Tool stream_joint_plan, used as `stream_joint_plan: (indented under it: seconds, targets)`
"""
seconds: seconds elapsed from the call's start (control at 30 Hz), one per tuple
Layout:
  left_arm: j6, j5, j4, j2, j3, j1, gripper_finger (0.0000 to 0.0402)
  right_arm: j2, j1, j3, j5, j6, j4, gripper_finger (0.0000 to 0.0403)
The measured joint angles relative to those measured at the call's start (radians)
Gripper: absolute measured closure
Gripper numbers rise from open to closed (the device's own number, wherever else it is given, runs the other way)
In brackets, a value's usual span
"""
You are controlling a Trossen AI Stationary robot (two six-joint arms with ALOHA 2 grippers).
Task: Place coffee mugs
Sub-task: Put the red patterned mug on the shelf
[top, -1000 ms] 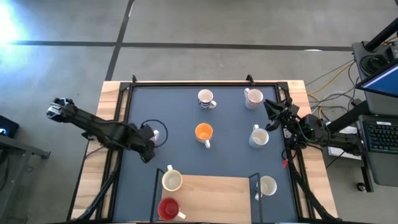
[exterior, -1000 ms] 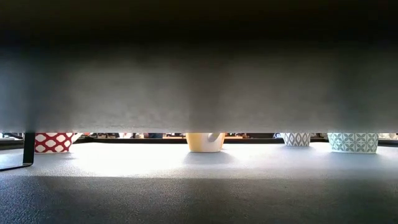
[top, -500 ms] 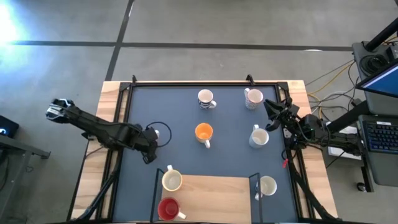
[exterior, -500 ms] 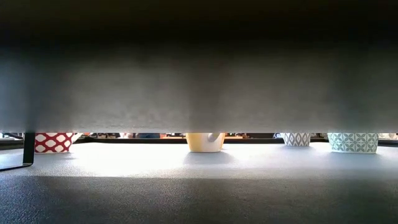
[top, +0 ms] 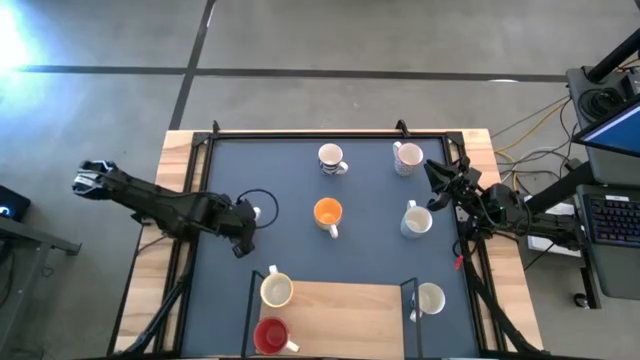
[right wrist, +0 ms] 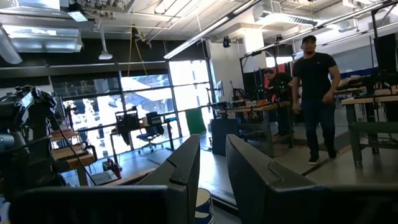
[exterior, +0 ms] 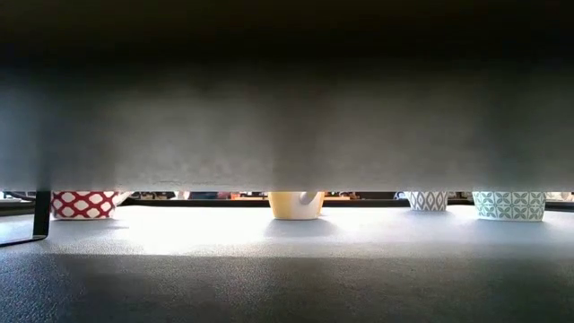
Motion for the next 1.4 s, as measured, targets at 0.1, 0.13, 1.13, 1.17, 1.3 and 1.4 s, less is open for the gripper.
stream_joint_plan:
  seconds: [0.1,0.13,1.13,1.17,1.3,1.4]
  targets:
    - [0.028,0.003,0.002,0.000,0.004,0.019,0.0395,0.000,0.000,0.000,0.000,0.000,0.000,0.0335]
    - [0.041,0.004,0.002,0.001,0.012,0.027,0.0396,0.000,0.000,0.000,0.000,0.000,0.000,0.0335]
    - [0.384,-0.092,0.030,0.479,0.756,-0.047,0.0400,0.000,0.000,0.000,0.000,0.000,0.000,0.0335]
    - [0.385,-0.093,0.015,0.501,0.792,-0.063,0.0400,0.000,0.000,0.000,0.000,0.000,0.000,0.0335]
    - [0.384,-0.090,-0.044,0.590,0.937,-0.112,0.0400,0.000,0.000,0.000,0.000,0.000,0.000,0.0335]
    - [0.382,-0.092,-0.081,0.665,1.047,-0.135,0.0400,0.000,0.000,0.000,0.000,0.000,0.000,0.0335]
